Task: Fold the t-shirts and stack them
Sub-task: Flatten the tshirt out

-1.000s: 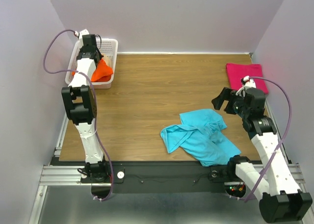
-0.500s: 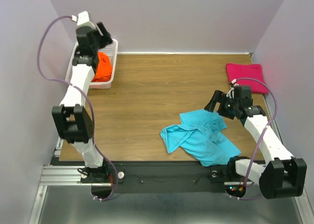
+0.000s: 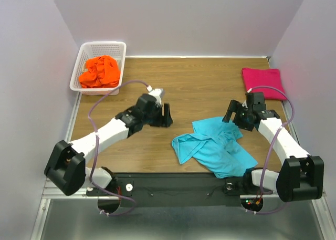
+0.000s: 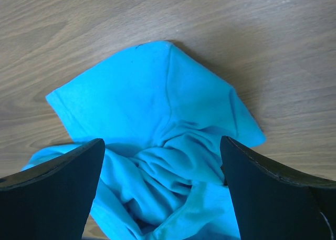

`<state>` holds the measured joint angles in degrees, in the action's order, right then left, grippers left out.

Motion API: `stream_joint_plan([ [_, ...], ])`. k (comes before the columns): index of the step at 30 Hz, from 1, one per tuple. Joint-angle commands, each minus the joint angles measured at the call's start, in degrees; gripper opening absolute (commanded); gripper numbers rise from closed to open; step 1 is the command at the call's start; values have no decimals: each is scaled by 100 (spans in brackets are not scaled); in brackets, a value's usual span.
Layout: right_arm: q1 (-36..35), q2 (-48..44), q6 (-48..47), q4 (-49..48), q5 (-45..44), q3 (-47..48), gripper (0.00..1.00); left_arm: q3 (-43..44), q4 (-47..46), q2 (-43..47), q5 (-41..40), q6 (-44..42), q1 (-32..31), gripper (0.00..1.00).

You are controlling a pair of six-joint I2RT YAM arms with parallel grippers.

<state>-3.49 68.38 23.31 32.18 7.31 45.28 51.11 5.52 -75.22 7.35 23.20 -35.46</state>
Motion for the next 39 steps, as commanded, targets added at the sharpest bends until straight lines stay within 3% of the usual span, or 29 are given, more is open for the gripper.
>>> stream_joint_plan([
  [1,-56,-44,-37,16,-441,17,96,-557,133,447,-147,684,-680,73],
  [8,-56,-26,156,7,-476,-80,96,-612,204,-97,-384,1195,-1936,69],
  [18,-47,87,385,7,-599,-177,95,-321,292,-1345,-314,1363,-2491,52],
  [22,-47,202,446,-10,-696,-273,94,-251,441,-1530,-427,1336,-2536,31],
  [23,-47,228,481,-28,-696,-335,94,-242,546,-1522,-506,1319,-2536,19],
  [26,-47,316,534,-115,-880,-484,91,-207,888,-1329,-1005,1240,-2527,0],
  [31,-56,457,657,-510,-1003,-792,86,-216,1302,-951,-1587,994,-2299,0],
  [34,-47,580,719,-765,-1056,-950,74,-268,1504,-626,-1789,757,-1974,0],
  [37,-47,685,798,-898,-1214,-968,51,-339,1619,-318,-1895,441,-1517,0],
  [38,-47,694,824,-889,-1275,-925,36,-356,1628,-248,-1922,361,-1377,0],
  [39,-56,677,842,-881,-1346,-855,28,-348,1645,-134,-1948,274,-1132,0],
])
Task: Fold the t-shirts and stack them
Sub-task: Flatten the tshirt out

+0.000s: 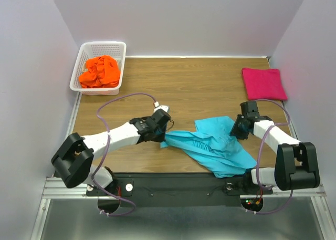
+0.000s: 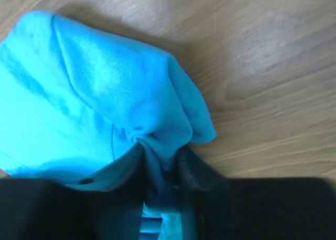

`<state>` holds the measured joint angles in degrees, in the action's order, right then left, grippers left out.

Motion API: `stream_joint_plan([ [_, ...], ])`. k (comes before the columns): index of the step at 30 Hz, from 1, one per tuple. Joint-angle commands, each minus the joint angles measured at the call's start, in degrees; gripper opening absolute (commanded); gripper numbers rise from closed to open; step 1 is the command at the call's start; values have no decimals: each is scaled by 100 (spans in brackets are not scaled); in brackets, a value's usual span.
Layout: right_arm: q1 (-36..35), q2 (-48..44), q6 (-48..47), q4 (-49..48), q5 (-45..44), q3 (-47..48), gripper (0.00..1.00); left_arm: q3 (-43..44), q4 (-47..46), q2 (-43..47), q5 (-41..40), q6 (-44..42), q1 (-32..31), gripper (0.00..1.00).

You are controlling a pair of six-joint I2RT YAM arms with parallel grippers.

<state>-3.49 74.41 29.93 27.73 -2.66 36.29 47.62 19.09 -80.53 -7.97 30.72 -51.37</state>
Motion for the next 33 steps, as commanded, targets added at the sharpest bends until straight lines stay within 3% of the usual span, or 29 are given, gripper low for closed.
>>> stream_joint_plan([
  [1,-56,30,180,-417,-506,105,21,20,297,441,-486,-592,601,0],
  [2,-47,-31,188,-408,-604,289,10,55,323,477,-539,-724,742,0],
  [6,-47,-304,83,-312,-1192,1053,1,660,332,609,-513,-1251,1427,0],
  [14,-47,-594,-277,-198,-2177,2689,1,2549,736,214,-1170,-2245,2421,0],
  [21,-38,-832,-637,-276,-2169,3435,1,3560,640,363,-1207,-2457,3053,0],
  [26,-47,-981,-918,-285,-2213,4297,1,4509,613,573,-1199,-2544,3072,0],
  [33,-38,-2210,-1402,-276,-1800,4150,1,4142,446,2249,-839,-2746,3072,0],
])
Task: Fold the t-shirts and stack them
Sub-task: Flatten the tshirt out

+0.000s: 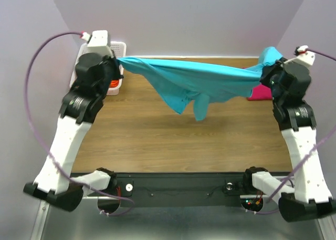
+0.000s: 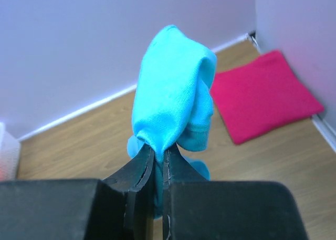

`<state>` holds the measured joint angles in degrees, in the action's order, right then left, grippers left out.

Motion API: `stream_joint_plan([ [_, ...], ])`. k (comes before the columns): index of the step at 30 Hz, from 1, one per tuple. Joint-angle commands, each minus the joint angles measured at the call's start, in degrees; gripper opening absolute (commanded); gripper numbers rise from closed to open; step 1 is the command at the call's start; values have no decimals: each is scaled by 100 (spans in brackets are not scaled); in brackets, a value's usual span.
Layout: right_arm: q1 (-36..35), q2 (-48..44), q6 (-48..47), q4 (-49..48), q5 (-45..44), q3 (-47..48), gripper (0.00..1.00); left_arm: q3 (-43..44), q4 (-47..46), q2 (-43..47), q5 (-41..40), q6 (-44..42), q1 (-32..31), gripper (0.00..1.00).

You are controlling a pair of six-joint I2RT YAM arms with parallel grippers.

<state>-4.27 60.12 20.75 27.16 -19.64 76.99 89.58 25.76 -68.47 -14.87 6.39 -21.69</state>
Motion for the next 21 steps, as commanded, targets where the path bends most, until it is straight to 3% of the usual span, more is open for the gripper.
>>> stream_joint_plan([
  [1,32,-913,-545,-220,-23,62,2,-55,-186,1185,-95,-340,104,0],
  [4,32,-1221,-722,51,311,192,5,77,157,1424,-94,-419,95,0],
  [8,32,-906,-634,674,557,657,6,-220,307,1389,-42,-332,95,0],
  [13,40,-117,-450,1151,549,818,7,-572,500,625,300,-244,104,0],
  [19,32,939,-230,1160,628,441,8,-1232,-211,-752,336,-174,157,0],
  [21,41,1527,-195,1134,453,370,15,-1311,-544,-1402,415,-165,157,0],
])
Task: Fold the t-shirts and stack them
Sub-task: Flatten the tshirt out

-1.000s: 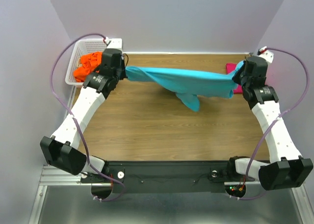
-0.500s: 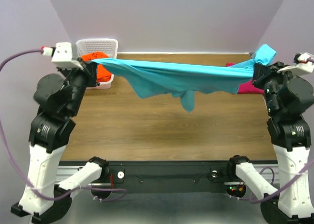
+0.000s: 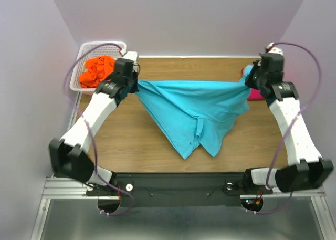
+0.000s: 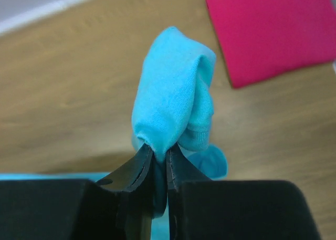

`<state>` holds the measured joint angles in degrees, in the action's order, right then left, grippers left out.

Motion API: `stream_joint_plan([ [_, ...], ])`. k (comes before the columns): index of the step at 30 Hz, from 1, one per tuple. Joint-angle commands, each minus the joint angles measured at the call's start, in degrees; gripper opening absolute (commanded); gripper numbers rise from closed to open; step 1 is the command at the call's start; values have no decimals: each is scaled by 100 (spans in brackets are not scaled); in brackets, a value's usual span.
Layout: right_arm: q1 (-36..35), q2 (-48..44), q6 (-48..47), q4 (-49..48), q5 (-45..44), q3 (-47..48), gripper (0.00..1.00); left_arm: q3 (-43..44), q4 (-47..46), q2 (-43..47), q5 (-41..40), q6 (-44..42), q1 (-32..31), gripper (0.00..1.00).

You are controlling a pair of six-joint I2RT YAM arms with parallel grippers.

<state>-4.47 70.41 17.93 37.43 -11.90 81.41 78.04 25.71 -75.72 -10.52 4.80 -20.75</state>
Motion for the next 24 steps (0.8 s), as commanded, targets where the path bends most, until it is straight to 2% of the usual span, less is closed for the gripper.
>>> stream_joint_plan([
  [1,60,674,70,98,-374,-72,24,-166,-628,-907,50,-14,63,0],
  [2,52,1006,-61,98,-331,-46,38,-123,-725,-1144,68,-23,63,0],
  [5,43,1194,-184,80,54,-115,58,263,-752,-2171,60,-23,63,0],
  [8,-1,1019,-98,80,468,-623,67,483,-744,-2552,-63,-23,63,0],
  [13,-98,175,78,107,1153,-1925,67,467,-840,-2790,-108,-31,63,0],
  [14,-185,-121,192,107,1564,-2353,66,440,-866,-2816,-151,-40,71,0],
  [17,-554,-466,420,107,2015,-2901,61,414,-884,-2834,-178,-32,63,0],
  [24,-1328,-923,1651,-7,1920,-4149,54,291,-954,-2772,-117,47,63,0],
])
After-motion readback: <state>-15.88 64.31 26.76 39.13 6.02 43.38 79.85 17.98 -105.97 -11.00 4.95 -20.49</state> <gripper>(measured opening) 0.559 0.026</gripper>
